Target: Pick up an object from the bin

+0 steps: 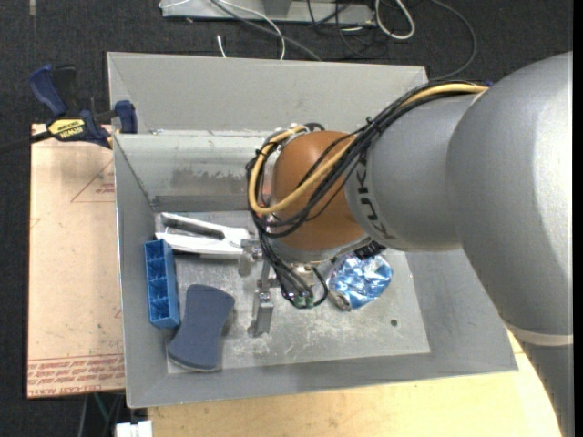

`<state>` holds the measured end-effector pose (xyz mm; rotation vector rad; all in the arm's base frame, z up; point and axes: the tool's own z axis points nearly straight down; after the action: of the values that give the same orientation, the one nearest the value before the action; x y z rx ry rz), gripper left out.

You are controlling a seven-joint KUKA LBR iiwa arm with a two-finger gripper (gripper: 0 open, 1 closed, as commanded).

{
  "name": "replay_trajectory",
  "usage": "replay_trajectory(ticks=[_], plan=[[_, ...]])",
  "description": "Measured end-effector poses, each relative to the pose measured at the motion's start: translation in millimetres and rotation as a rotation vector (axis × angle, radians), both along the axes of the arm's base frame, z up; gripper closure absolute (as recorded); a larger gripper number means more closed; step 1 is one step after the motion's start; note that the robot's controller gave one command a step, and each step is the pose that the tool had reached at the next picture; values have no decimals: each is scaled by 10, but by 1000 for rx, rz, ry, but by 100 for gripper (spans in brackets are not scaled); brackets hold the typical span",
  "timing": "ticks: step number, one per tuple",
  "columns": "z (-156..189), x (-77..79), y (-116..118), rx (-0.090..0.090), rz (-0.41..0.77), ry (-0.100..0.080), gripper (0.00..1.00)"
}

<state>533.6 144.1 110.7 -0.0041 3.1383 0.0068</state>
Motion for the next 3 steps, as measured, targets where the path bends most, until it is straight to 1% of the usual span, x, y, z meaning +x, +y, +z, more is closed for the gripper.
replay_trajectory(ticks=[1,2,3], plan=[[-157,-417,-71,0,76,-7,0],[-215,-73,-121,2,54,-13,0],[711,-286,-431,-1,97,0,0]])
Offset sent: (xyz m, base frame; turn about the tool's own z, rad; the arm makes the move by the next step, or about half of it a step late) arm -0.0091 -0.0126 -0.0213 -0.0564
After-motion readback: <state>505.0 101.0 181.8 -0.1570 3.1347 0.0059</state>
